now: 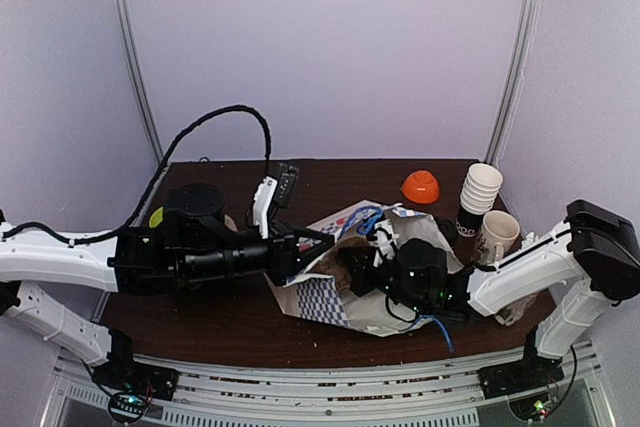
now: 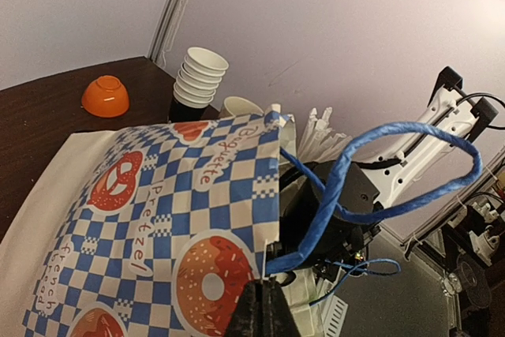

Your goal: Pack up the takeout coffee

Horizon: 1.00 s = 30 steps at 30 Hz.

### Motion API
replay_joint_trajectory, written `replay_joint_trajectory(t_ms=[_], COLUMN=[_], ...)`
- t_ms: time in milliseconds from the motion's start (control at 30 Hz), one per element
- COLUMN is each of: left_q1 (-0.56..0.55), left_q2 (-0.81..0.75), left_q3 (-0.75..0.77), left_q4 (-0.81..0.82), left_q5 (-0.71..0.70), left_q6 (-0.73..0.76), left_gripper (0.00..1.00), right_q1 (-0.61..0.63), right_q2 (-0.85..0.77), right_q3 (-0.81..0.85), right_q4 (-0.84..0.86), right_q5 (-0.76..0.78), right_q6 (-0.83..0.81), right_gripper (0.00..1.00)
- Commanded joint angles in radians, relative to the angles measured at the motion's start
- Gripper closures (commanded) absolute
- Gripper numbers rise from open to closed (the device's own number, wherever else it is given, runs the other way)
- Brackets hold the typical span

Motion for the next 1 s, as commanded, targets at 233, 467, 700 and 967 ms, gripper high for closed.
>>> replay_joint_trajectory(t_ms=[233, 467, 700, 967], left_q1=[-0.005, -0.005, -0.005, -0.005], left_q2=[0.026, 0.067, 0.094, 0.117], left_q3=[0.098, 0.160, 0.187, 0.212], left_q4=[0.003, -0.018, -0.016, -0.028], left_q5=[0.077, 0.127, 0.207, 0.242], left_q6=[0.023, 0.075, 0.081, 0.079], left_gripper=[1.00, 1.00, 1.00, 1.00], right_q1=[0.016, 0.027, 0.020, 0.011], right_q2=[-0.039, -0.022, 0.081, 0.171], right_q3=[0.026, 0.047, 0.141, 0.247], right_q4=[-0.165, -0.280, -0.392, -0.510], right_q5=[-0.153, -0.071, 0.022, 0.053], right_q6=[-0.058, -0.042, -0.024, 0.008], right_gripper=[0.59, 0.40, 0.30, 0.28])
